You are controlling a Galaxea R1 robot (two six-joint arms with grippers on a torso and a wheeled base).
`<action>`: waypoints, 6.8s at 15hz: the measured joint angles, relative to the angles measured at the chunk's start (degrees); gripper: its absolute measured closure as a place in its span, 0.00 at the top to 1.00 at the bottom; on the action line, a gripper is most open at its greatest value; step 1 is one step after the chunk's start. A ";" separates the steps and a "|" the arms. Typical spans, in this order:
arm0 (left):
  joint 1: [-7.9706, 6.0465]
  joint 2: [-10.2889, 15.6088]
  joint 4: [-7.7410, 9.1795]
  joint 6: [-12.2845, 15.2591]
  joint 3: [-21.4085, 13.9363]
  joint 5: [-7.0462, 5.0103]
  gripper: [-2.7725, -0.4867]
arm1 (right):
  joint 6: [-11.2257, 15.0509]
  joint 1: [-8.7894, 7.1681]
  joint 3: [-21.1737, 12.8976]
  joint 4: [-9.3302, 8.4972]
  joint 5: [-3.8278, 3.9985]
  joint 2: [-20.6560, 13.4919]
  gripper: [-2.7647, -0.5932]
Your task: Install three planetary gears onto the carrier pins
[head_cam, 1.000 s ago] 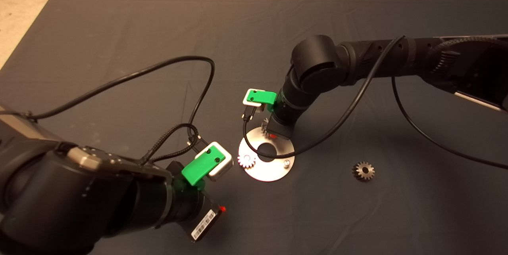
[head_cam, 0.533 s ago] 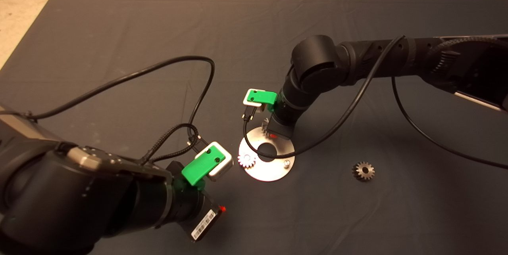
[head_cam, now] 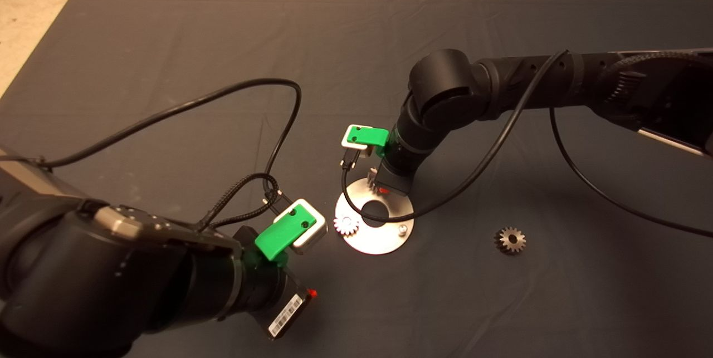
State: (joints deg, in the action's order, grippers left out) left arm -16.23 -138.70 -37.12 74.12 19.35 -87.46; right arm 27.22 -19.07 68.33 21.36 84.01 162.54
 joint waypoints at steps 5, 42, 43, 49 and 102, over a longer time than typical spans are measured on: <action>0.00 0.00 0.00 0.00 0.00 0.00 0.43 | 0.00 0.00 -0.02 0.14 0.00 -0.16 0.27; -0.02 0.82 -0.02 -1.18 0.00 0.00 0.43 | 7.97 3.80 -35.14 0.46 -4.90 -39.07 0.59; -0.02 0.83 -0.02 -1.18 0.00 0.00 0.43 | 7.69 3.80 -34.62 0.96 -4.82 -37.54 0.59; -0.02 1.08 -0.06 -1.60 0.00 0.00 0.43 | 4.44 3.83 -33.39 4.16 -1.89 -36.83 0.59; -1.93 3.97 -0.22 -3.50 0.00 7.61 0.43 | 3.93 11.15 -27.06 5.02 2.96 -33.87 0.42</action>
State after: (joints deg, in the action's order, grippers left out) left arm -18.15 -134.73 -37.34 70.62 19.35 -79.85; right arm 31.15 -7.91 41.27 26.37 86.97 128.67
